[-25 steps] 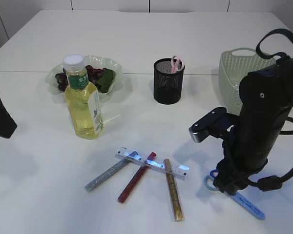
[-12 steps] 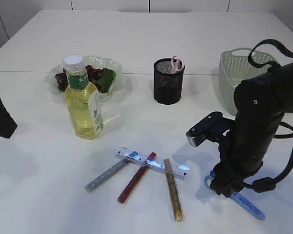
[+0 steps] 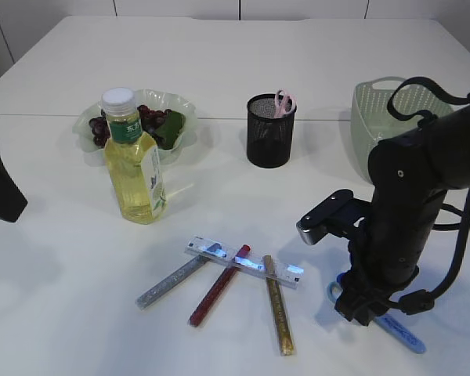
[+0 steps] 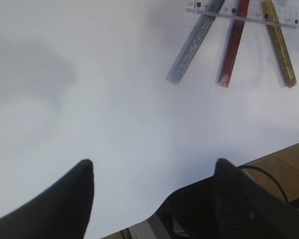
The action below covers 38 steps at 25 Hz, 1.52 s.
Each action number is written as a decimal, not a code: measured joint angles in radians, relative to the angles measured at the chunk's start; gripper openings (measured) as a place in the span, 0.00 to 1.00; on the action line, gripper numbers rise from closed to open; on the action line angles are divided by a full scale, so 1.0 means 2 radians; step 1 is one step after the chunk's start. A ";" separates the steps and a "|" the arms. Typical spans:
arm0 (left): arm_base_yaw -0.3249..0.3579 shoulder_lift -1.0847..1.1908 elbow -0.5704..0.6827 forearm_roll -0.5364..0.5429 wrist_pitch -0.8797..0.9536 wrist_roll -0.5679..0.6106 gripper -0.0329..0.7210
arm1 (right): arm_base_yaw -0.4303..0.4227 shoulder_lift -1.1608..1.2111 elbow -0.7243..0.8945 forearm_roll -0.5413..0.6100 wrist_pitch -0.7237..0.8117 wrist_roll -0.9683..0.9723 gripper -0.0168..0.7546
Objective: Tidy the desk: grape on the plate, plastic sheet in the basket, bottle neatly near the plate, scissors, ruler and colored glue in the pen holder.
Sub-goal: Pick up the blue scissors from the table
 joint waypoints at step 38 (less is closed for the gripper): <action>0.000 0.000 0.000 0.000 0.006 0.000 0.76 | -0.045 -0.067 -0.126 0.254 0.031 -0.175 0.28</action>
